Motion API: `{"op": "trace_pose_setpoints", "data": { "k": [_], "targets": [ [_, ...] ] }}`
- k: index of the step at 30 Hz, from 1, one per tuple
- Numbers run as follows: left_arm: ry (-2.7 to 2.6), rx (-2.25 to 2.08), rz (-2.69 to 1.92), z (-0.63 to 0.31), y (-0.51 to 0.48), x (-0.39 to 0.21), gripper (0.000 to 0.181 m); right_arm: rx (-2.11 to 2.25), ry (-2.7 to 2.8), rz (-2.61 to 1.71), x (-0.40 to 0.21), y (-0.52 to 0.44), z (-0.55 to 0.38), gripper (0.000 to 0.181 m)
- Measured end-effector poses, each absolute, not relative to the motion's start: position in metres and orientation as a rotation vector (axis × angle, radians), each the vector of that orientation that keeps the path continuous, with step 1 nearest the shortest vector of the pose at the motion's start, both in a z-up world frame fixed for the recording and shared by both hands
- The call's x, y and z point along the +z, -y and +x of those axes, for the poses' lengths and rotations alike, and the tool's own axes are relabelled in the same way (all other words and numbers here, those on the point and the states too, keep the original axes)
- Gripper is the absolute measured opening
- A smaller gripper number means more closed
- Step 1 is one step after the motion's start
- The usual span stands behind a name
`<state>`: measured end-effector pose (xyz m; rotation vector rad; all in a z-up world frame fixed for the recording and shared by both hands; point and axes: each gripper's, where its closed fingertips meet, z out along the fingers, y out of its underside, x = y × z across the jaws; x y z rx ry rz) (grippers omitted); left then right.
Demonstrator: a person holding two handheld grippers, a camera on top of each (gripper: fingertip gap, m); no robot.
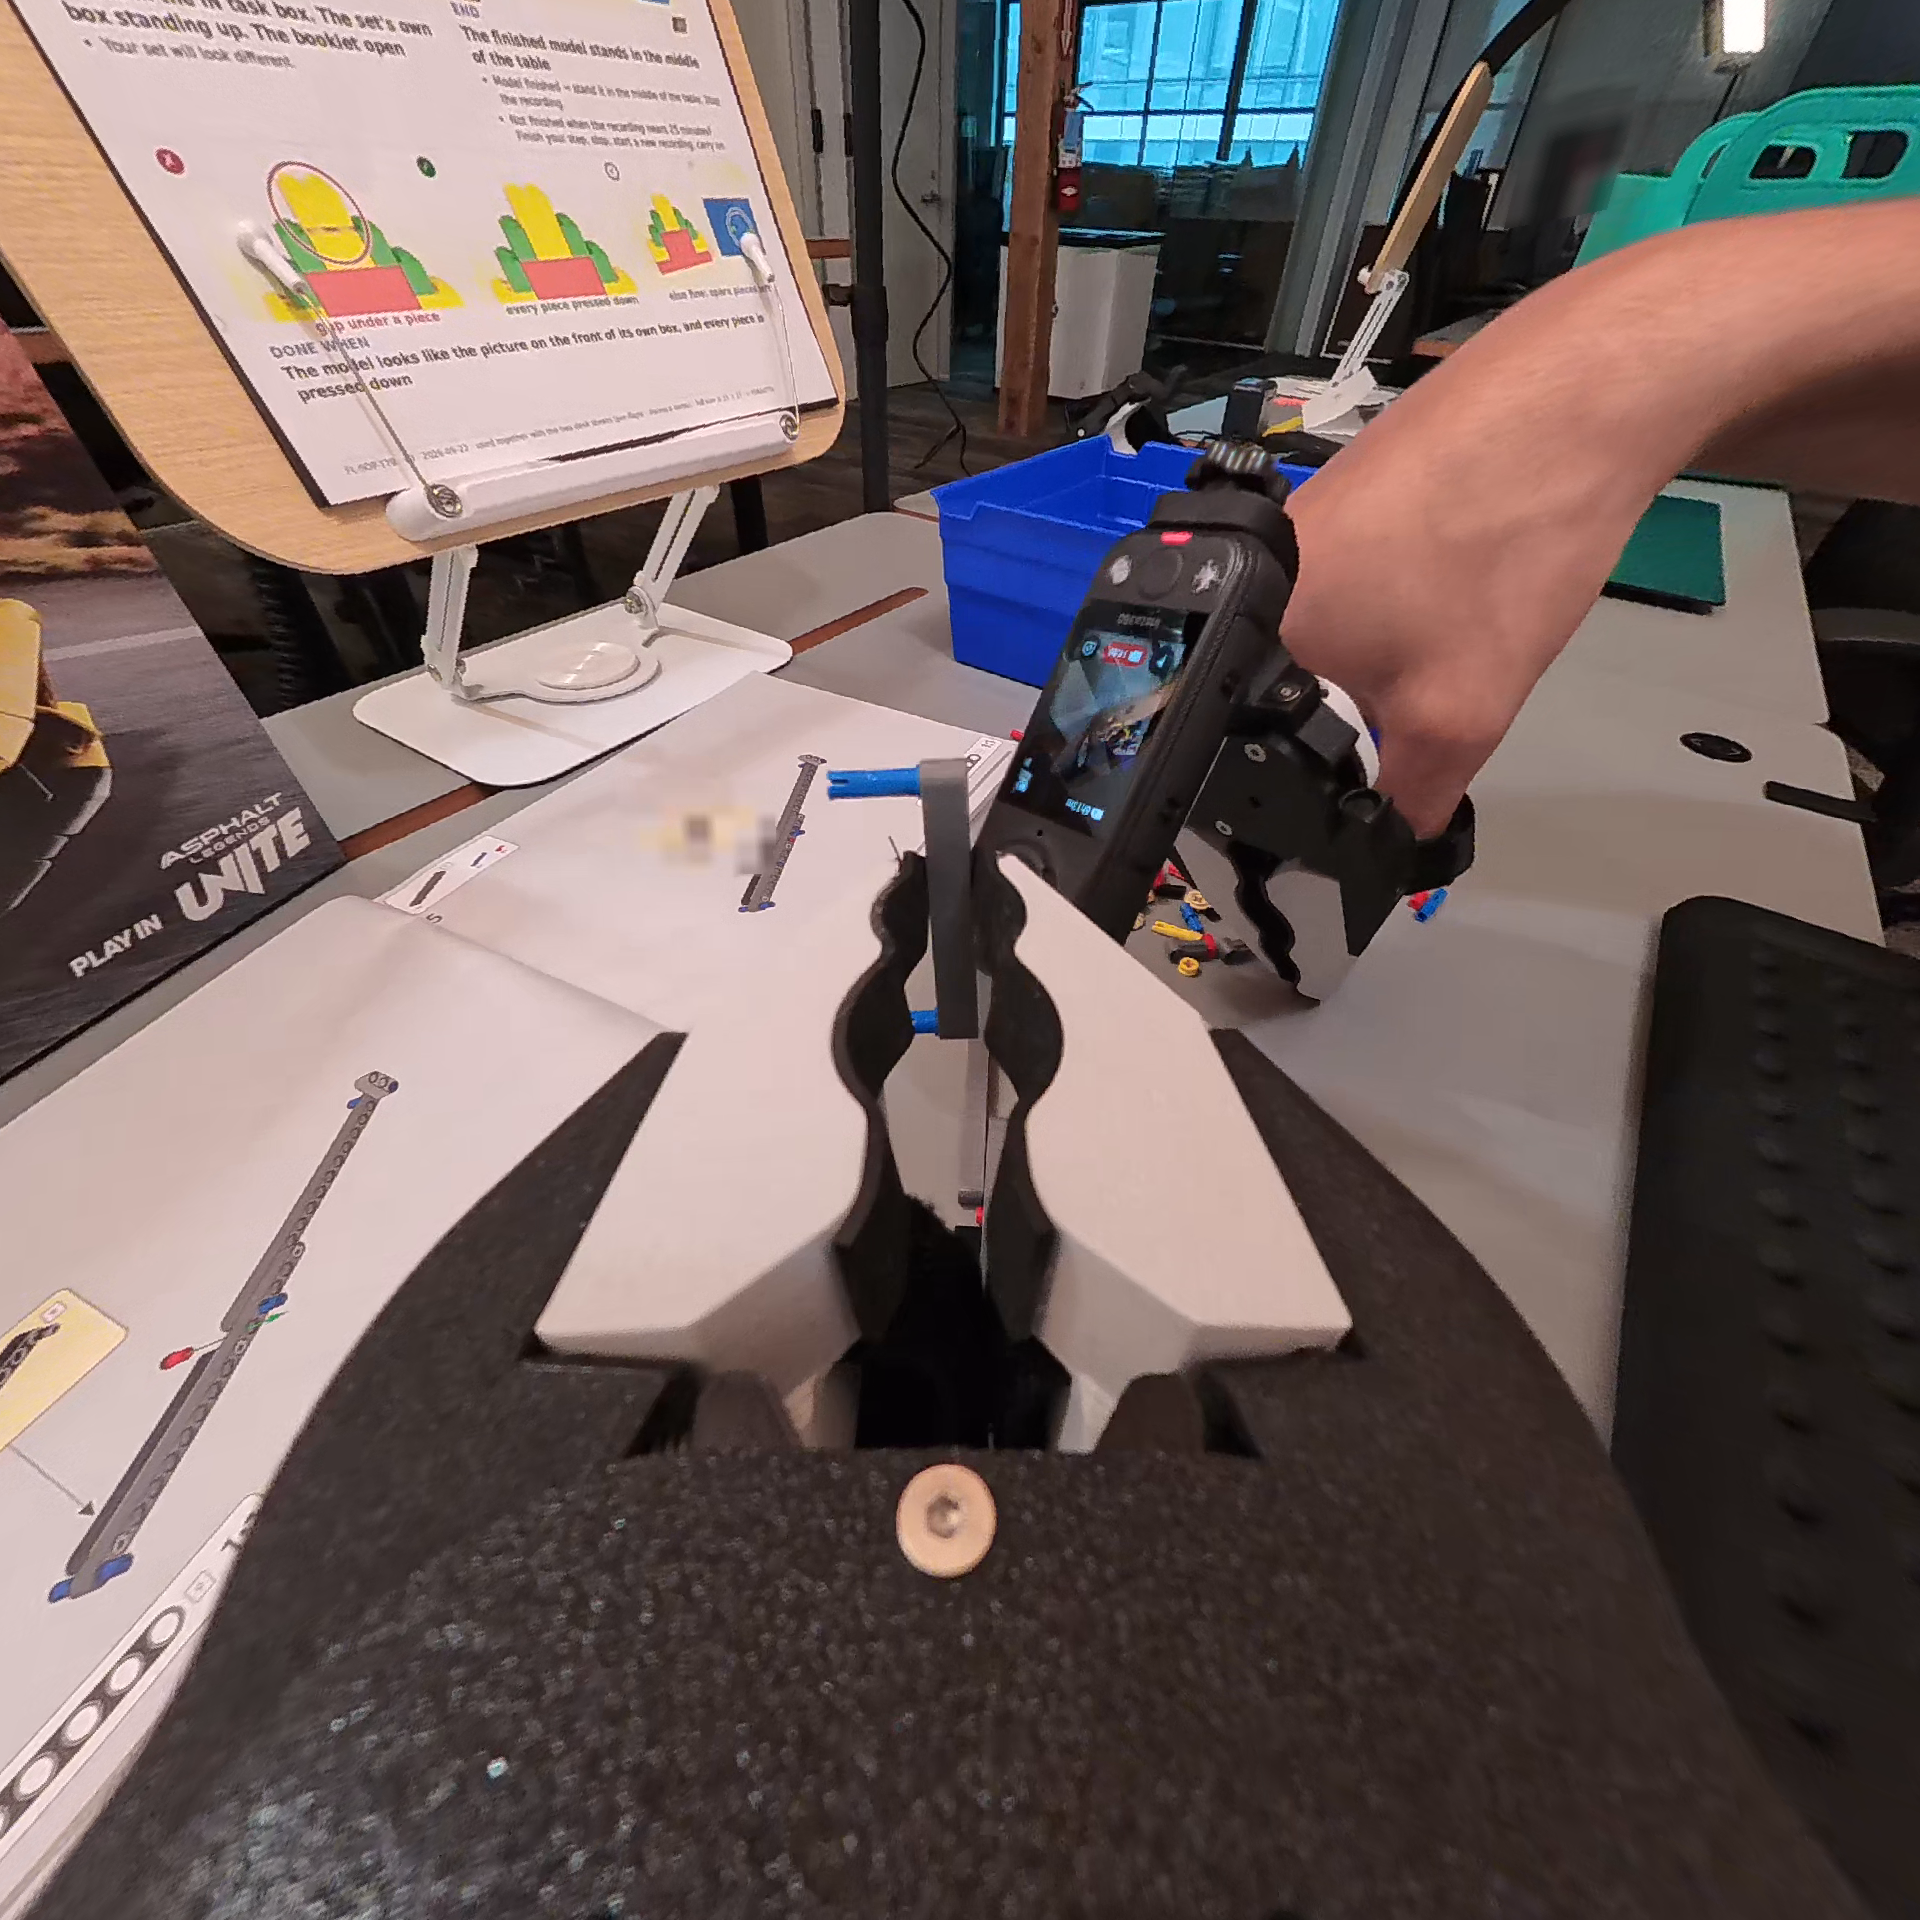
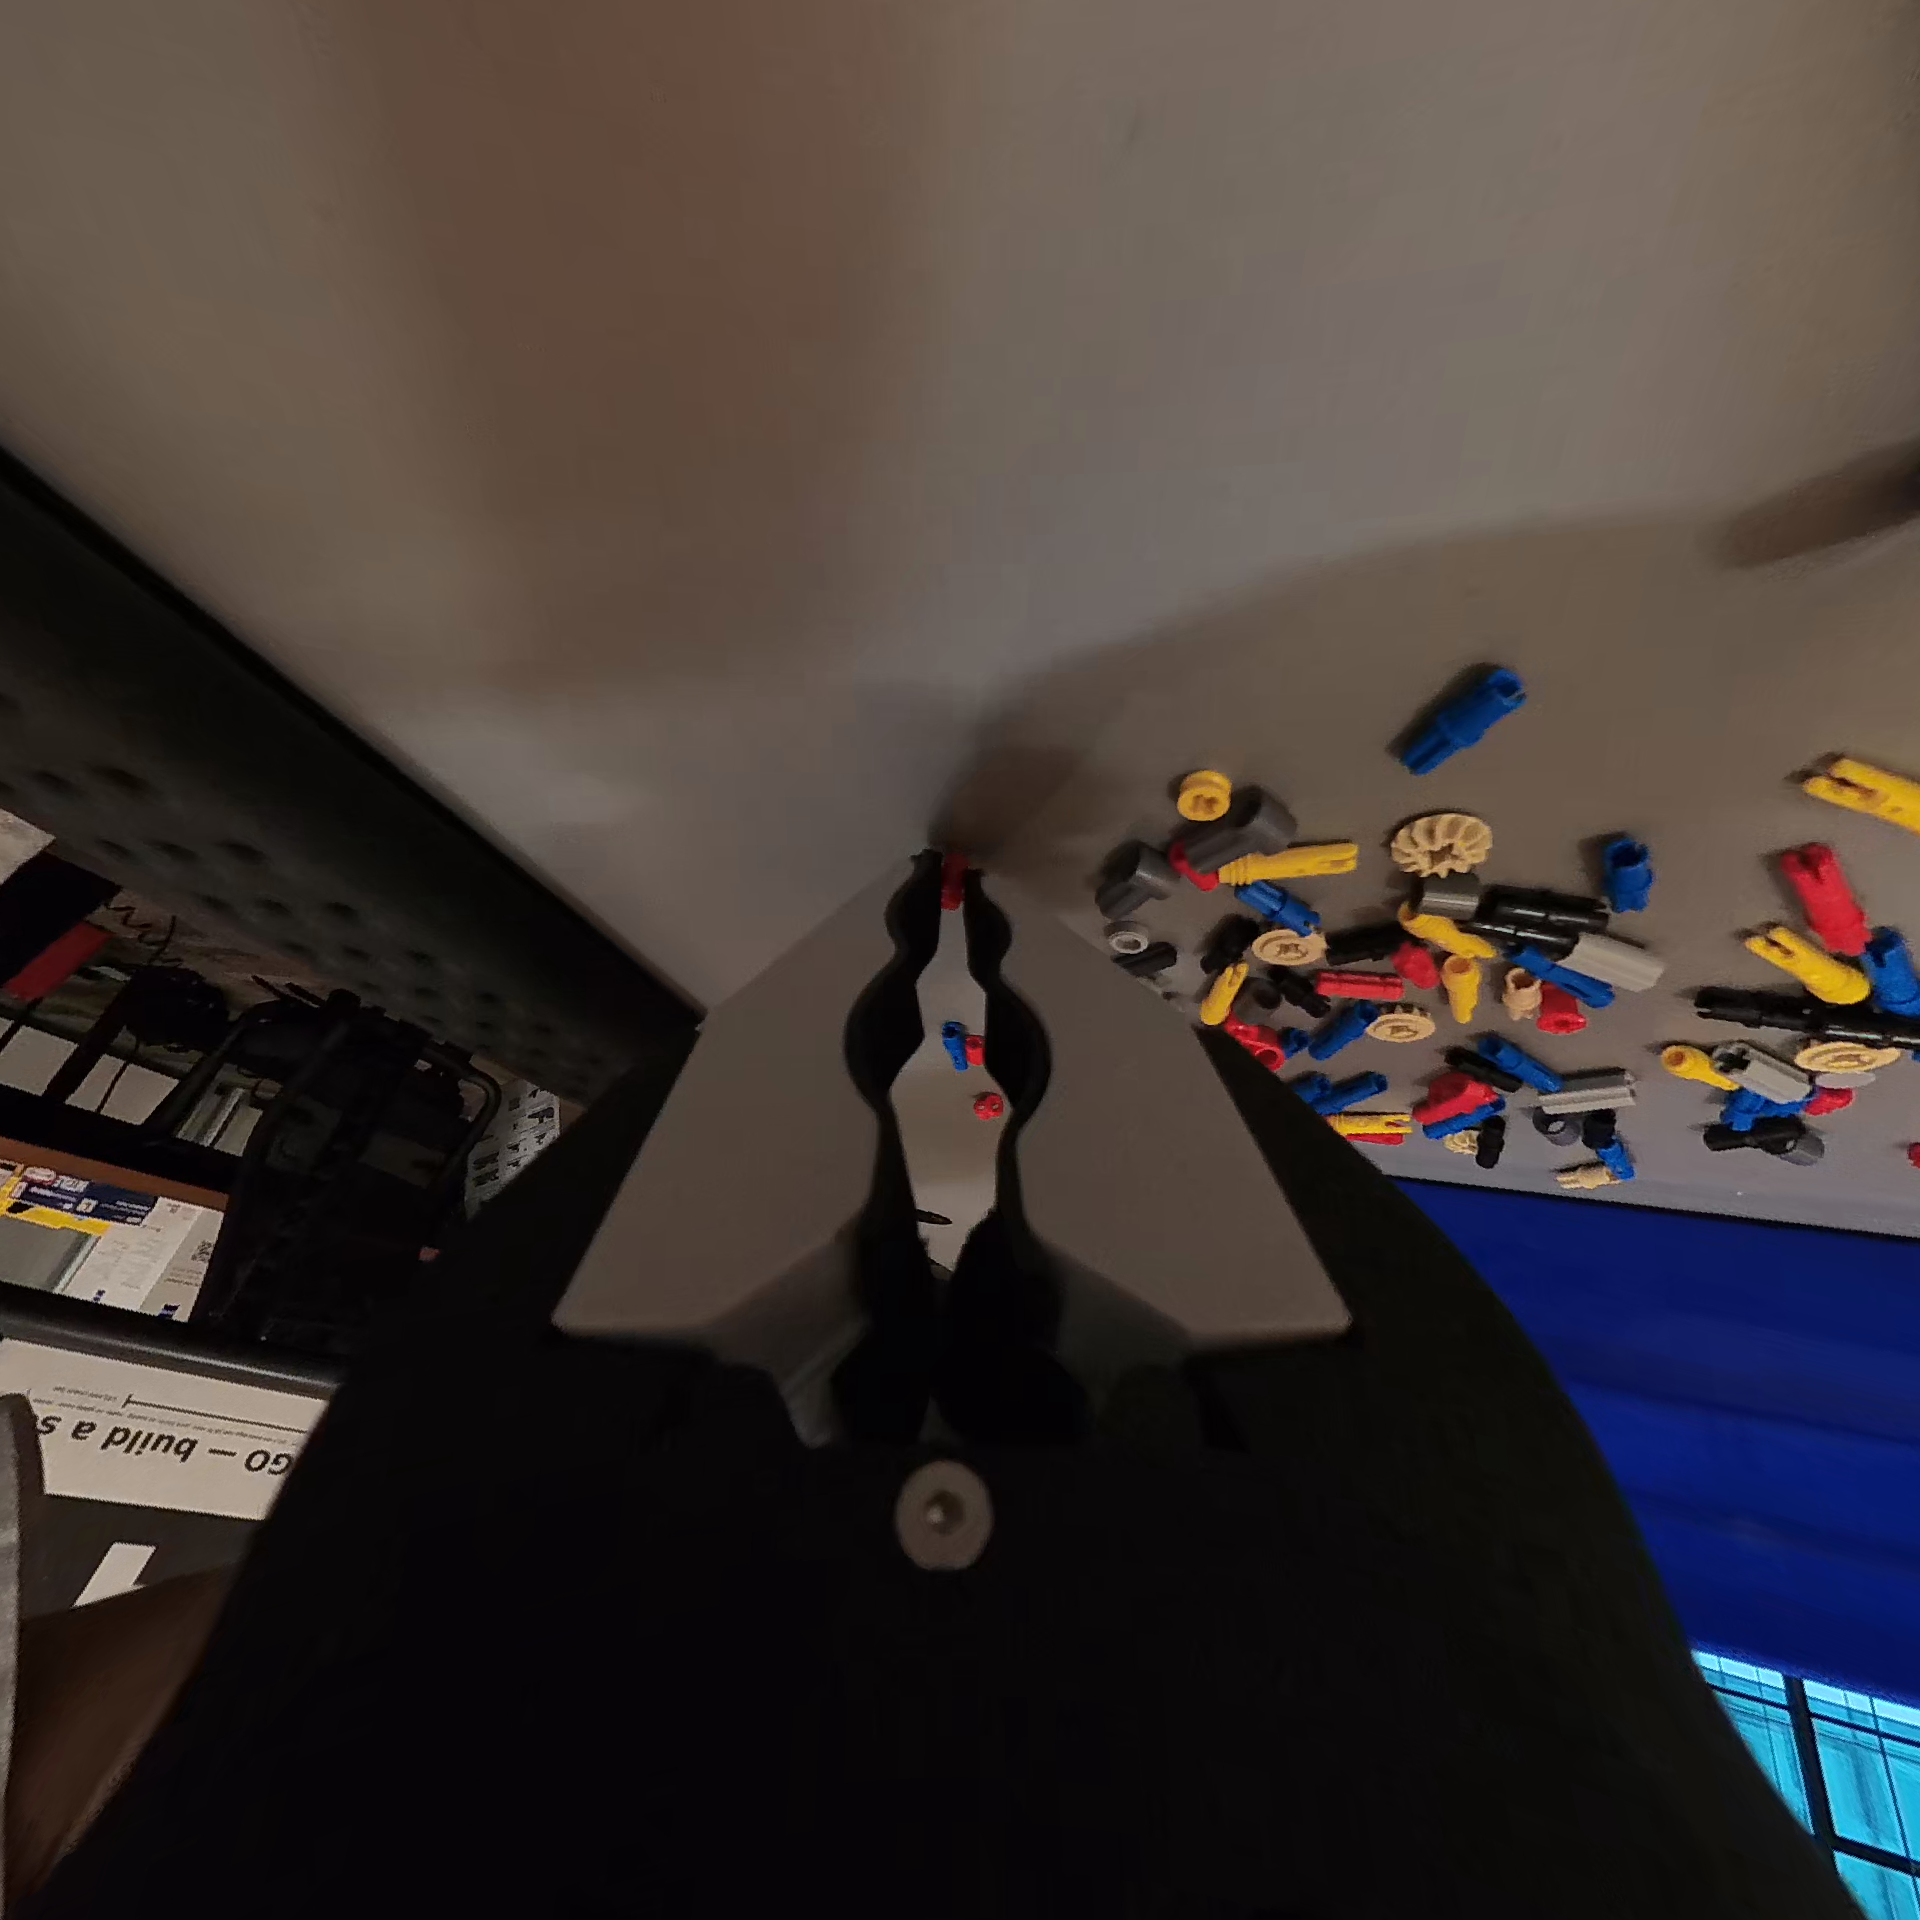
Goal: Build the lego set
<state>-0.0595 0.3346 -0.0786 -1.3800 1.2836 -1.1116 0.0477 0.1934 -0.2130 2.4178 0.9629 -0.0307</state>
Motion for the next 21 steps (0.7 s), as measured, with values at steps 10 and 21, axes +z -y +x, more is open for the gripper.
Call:
{"op": "trace_pose_setpoints", "data": {
  "k": [10, 21],
  "targets": [
    [-1.291, -1.101, -1.371, -0.059, -0.334, -0.079, 0.006, -0.009, -0.982, 2.406, -0.214, -0.197, 0.049, 0.005],
    [-1.298, -1.093, -1.364, -0.059, -0.333, -0.079, 0.006, -0.037, -1.02, 2.491, -0.214, -0.206, 0.045, 0.01]
  ]
}}
